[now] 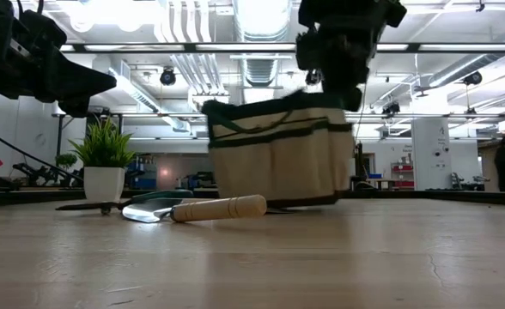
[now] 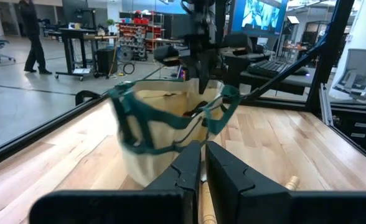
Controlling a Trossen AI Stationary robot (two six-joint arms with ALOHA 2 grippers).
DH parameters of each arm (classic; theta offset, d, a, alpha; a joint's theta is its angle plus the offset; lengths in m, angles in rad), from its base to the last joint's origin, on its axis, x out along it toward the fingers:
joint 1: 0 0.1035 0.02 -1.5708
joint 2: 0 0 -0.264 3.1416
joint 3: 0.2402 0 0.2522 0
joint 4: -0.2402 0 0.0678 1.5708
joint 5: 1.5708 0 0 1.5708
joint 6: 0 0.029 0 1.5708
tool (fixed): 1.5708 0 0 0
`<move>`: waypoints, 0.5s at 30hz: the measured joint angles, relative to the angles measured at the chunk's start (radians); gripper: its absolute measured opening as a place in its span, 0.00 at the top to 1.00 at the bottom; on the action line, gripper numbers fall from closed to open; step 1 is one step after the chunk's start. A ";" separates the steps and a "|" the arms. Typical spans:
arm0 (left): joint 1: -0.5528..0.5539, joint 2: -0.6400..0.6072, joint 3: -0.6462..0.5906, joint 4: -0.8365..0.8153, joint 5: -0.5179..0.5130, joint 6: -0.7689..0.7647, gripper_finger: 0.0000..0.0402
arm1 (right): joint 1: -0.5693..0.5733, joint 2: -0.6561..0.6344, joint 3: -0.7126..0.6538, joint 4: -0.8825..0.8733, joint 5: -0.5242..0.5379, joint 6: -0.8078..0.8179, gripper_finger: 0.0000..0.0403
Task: Pick & Place Garden tools in Gardening bag
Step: Adjust the green bag
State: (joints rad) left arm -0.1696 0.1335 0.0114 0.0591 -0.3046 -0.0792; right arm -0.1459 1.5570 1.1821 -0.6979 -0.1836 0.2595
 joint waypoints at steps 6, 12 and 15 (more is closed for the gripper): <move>0.000 0.000 0.000 0.000 0.000 0.000 0.92 | 0.000 0.000 -0.026 0.087 0.034 -0.051 0.98; 0.000 0.000 0.000 0.000 0.000 0.000 0.92 | -0.001 -0.001 -0.027 0.103 0.108 -0.091 0.98; 0.000 0.000 0.000 0.000 0.000 0.000 0.92 | -0.003 -0.002 -0.014 0.114 0.131 -0.107 0.98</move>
State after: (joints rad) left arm -0.1696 0.1333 0.0114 0.0592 -0.3046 -0.0792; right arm -0.1486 1.5551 1.1684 -0.5836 -0.0528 0.1529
